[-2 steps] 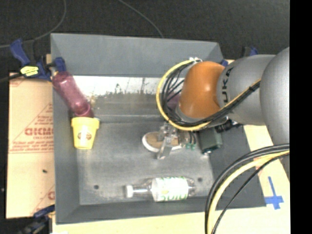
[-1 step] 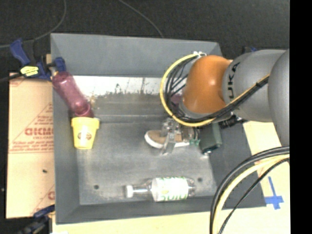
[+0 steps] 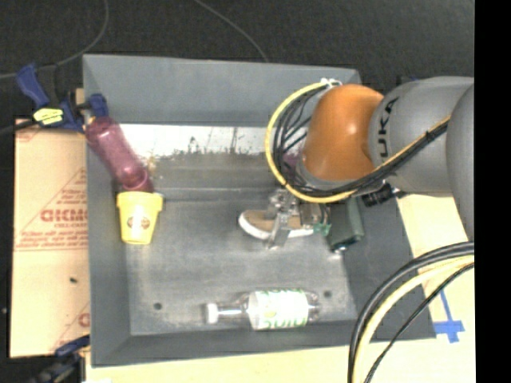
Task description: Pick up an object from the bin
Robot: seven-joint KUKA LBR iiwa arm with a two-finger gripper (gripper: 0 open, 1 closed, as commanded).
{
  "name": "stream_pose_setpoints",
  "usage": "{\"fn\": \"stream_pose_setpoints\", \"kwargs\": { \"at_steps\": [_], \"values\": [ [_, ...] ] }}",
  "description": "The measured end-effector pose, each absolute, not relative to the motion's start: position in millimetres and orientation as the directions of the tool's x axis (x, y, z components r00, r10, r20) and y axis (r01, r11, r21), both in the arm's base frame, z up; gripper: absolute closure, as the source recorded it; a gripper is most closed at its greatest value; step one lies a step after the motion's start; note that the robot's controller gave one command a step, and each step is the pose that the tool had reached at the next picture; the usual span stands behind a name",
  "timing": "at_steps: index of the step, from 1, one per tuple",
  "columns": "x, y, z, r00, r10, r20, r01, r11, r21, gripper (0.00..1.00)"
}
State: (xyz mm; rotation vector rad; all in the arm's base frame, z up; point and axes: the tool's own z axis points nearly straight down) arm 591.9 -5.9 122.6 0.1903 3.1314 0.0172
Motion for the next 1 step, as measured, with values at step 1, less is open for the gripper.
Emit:
{"fn": "stream_pose_setpoints", "kwargs": {
  "at_steps": [1],
  "values": [
    [592.5, -6.3, 133.4, -0.993, 0.121, -0.007, 0.121, 0.993, 0.011, 1.00]
  ]
}}
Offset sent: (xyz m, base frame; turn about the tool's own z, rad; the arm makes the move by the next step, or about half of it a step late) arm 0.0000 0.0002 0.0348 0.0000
